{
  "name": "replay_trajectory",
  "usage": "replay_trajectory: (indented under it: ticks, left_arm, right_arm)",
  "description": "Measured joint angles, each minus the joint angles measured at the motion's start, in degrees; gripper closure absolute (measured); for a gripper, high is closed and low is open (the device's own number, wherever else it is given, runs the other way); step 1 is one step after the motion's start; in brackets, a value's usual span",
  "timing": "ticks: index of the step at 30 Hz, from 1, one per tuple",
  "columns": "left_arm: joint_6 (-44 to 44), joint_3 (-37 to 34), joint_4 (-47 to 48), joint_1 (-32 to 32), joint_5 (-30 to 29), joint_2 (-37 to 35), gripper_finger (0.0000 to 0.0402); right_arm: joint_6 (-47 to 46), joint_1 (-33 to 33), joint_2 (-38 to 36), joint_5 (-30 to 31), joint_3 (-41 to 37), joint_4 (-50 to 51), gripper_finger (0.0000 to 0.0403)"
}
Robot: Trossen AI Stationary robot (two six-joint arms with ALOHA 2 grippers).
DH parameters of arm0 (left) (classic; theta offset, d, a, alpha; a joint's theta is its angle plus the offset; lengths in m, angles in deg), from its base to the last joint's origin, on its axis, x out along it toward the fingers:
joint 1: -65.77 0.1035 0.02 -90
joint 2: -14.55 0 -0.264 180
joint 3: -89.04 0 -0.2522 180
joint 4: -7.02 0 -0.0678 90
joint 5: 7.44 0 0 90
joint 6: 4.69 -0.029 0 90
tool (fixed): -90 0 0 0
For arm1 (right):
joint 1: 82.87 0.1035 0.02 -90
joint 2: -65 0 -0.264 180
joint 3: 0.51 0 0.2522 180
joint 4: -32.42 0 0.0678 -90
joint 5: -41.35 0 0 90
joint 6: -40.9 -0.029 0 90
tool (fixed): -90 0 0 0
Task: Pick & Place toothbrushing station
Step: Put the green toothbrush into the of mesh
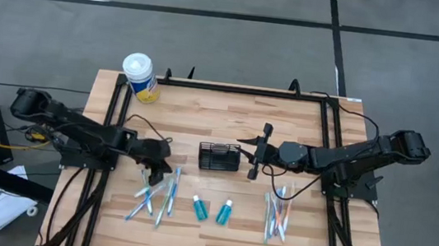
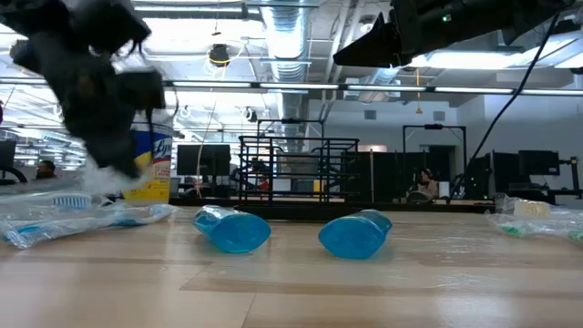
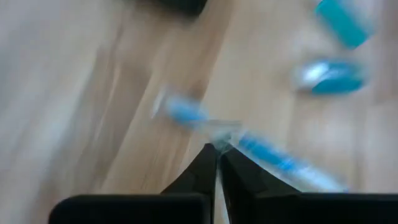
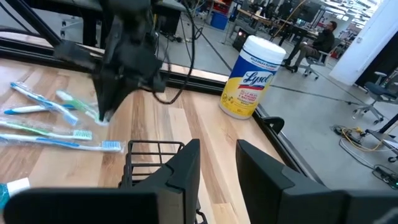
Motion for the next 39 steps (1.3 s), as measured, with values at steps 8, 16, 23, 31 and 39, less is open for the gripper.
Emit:
replay_trajectory:
  ticks: [8,16,23,31,39]
  left_arm:
    - [-14.50,4.83,-1.32,2.42,-10.24,-10.41,0.0399]
    - [-29.60,7.45,-13.30,6.29,-14.22,-11.58,0.0401]
    - [-35.61,11.74,-22.63,9.66,-7.95,-11.46,0.0401]
    - [-39.14,11.94,-30.56,13.21,-2.58,-2.57,0.0401]
    - [-41.69,13.26,-44.05,16.83,4.57,3.26,0.0401]
  right_arm:
    - [0.00,0.02,0.00,-0.02,0.00,-0.11,0.0310]
    - [-0.02,0.02,0.00,-0.09,0.00,-0.11,0.0310]
    - [-0.02,0.02,0.00,-0.21,0.00,0.33,0.0310]
    - [0.00,0.02,0.00,-1.53,0.00,0.28,0.0310]
    - [0.00,0.02,0.00,-1.53,0.00,0.75,0.0310]
